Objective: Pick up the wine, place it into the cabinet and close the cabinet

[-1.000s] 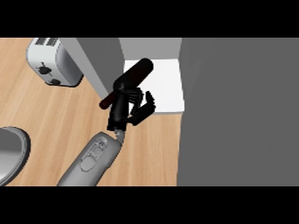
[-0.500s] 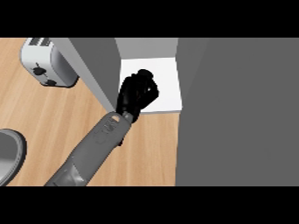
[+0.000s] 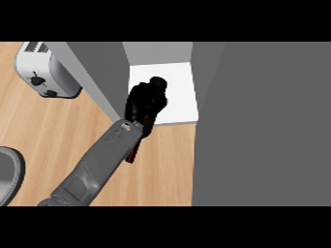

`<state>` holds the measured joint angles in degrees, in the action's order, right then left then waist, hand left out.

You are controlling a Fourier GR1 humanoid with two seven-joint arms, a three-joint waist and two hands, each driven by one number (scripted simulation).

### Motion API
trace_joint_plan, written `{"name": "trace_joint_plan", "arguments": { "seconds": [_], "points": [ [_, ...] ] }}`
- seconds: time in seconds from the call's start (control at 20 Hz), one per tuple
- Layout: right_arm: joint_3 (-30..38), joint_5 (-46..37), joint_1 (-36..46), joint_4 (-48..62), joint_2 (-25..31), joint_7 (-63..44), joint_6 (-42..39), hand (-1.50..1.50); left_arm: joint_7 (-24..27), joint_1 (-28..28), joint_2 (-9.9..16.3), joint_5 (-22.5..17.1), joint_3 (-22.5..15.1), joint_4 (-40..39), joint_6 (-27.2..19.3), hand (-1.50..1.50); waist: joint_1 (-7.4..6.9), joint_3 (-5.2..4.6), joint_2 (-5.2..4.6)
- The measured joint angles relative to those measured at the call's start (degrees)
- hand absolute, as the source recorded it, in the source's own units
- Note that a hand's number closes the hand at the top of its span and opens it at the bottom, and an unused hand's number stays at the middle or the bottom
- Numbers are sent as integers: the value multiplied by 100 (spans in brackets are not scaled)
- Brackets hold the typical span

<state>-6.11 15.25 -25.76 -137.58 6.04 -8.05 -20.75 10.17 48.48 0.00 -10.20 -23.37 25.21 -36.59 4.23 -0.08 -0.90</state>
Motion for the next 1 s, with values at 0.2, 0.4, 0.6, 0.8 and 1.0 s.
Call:
{"name": "trace_joint_plan", "arguments": {
  "seconds": [0.2, 0.4, 0.6, 0.8, 1.0],
  "points": [
    [-15, 45, -52, -24, 13, -20, -10, -150, 252, 140, 0, -190, 216, -414, -35, 150, 10, -4, -13],
    [-64, 69, -10, 0, 9, -28, -21, -150, 502, 332, 1, -380, 406, -703, -89, 150, 53, -5, -32],
    [47, 110, 7, 27, 59, 18, -80, -150, 675, 562, 1, -539, 601, -947, -125, 150, 81, -5, -45],
    [74, 148, -131, 52, 79, 142, -204, -150, 902, 696, 0, -725, 814, -1094, -213, 150, 119, -4, -51],
    [42, 171, -85, 79, 67, 152, -215, -150, 1092, 964, 1, -493, 681, -1408, -449, 150, 116, -2, -62]
  ]
}}
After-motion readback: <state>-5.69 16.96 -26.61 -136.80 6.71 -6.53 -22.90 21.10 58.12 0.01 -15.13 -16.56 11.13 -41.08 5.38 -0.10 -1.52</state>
